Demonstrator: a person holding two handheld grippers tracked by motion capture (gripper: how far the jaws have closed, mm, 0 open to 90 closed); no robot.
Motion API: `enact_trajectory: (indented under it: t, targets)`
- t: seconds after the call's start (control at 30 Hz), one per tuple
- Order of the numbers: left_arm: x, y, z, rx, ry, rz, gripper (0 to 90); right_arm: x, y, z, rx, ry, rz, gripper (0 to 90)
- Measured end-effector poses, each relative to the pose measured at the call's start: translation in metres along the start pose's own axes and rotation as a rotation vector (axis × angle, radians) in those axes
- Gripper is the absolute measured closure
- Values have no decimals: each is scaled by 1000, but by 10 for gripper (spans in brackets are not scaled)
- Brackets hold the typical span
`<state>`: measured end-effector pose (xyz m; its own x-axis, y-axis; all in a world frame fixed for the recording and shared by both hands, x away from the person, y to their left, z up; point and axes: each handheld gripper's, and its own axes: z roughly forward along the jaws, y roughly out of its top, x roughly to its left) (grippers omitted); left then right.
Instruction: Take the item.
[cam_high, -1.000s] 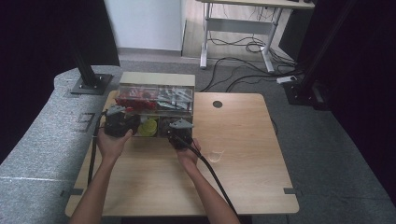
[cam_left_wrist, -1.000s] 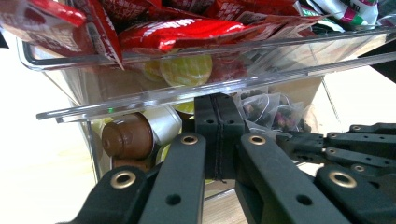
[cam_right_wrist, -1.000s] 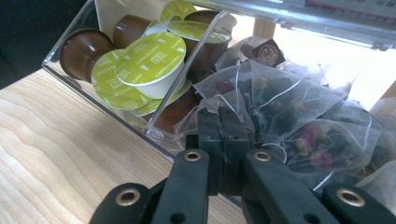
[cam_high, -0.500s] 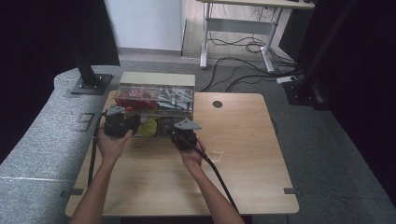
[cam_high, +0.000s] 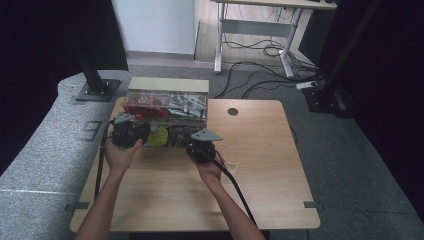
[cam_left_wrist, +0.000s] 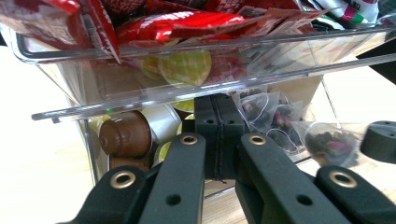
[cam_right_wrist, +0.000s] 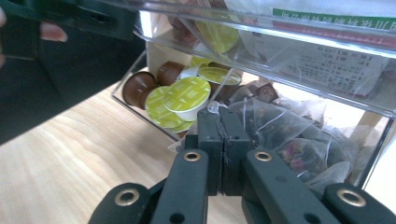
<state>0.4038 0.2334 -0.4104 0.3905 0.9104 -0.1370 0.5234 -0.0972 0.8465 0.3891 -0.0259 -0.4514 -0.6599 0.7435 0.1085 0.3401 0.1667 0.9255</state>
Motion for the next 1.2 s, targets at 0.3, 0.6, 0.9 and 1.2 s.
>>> enact_trajectory:
  t: [0.3,0.6,0.9,1.2]
  targets:
    - [-3,1,2,6,-2,7,900,-5,1,-18,-20,-5,0,886]
    - [-4,2,2,8,1,10,900,-15,1,-39,-40,-21,-3,886]
    - [-5,2,2,7,2,9,900,-20,0,-58,-57,-47,-36,886]
    - [-4,2,1,11,10,13,900,-25,-2,-74,-78,-50,-39,886]
